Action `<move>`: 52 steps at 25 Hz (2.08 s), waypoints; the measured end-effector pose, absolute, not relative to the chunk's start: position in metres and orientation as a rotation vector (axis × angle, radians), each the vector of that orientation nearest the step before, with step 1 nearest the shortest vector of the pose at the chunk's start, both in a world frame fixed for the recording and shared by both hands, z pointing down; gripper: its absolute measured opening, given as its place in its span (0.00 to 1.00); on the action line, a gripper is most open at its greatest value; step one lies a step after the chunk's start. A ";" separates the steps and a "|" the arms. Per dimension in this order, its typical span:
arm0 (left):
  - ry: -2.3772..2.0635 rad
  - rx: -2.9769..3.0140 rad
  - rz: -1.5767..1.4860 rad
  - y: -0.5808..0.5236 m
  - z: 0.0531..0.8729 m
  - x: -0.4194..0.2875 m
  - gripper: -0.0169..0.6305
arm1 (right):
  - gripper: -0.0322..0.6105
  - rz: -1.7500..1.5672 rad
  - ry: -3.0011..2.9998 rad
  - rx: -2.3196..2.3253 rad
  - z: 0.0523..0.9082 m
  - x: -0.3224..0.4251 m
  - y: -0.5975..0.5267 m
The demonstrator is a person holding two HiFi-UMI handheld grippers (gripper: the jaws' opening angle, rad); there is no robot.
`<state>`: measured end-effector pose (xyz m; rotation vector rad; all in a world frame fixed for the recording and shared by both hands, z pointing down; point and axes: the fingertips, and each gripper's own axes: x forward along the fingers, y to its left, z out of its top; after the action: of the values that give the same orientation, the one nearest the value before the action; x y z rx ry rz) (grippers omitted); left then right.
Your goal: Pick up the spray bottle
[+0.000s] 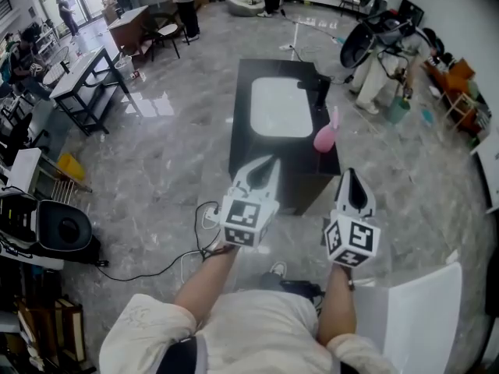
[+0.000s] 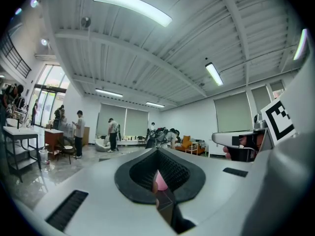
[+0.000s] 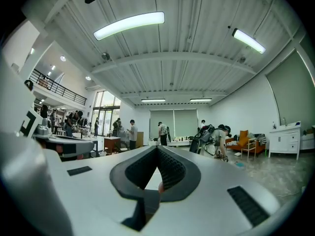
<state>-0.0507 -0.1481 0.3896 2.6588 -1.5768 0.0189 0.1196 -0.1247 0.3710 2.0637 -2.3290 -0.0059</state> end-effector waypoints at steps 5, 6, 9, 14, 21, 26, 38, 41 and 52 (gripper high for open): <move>-1.655 2.607 0.004 -0.190 0.383 -0.020 0.03 | 0.06 -0.008 -2.356 2.040 0.366 0.147 -0.166; -1.678 2.597 0.004 -0.198 0.382 -0.014 0.03 | 0.06 -0.013 -2.362 2.038 0.365 0.153 -0.174; -1.743 2.596 0.025 -0.217 0.381 0.007 0.03 | 0.06 -0.026 -2.377 2.029 0.365 0.165 -0.195; -1.827 2.562 0.022 -0.241 0.380 0.033 0.03 | 0.06 -0.026 -2.409 1.994 0.366 0.179 -0.223; -1.833 2.564 0.018 -0.264 0.389 0.056 0.03 | 0.06 -0.022 -2.417 1.968 0.379 0.187 -0.255; -1.803 2.580 0.004 -0.288 0.394 0.061 0.03 | 0.06 -0.023 -2.399 1.972 0.386 0.186 -0.279; -1.692 2.658 -0.038 -0.385 0.397 0.042 0.03 | 0.06 -0.052 -2.276 2.030 0.400 0.160 -0.367; -1.651 2.684 -0.042 -0.408 0.398 0.038 0.03 | 0.06 -0.034 -2.222 2.051 0.409 0.158 -0.388; -1.503 2.762 -0.043 -0.460 0.411 0.044 0.03 | 0.13 0.087 -2.089 2.086 0.454 0.164 -0.433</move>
<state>0.0439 -0.4602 0.4114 2.7616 -1.5035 -0.0432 0.1638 -0.4334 0.4542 2.0860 -2.0886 0.0873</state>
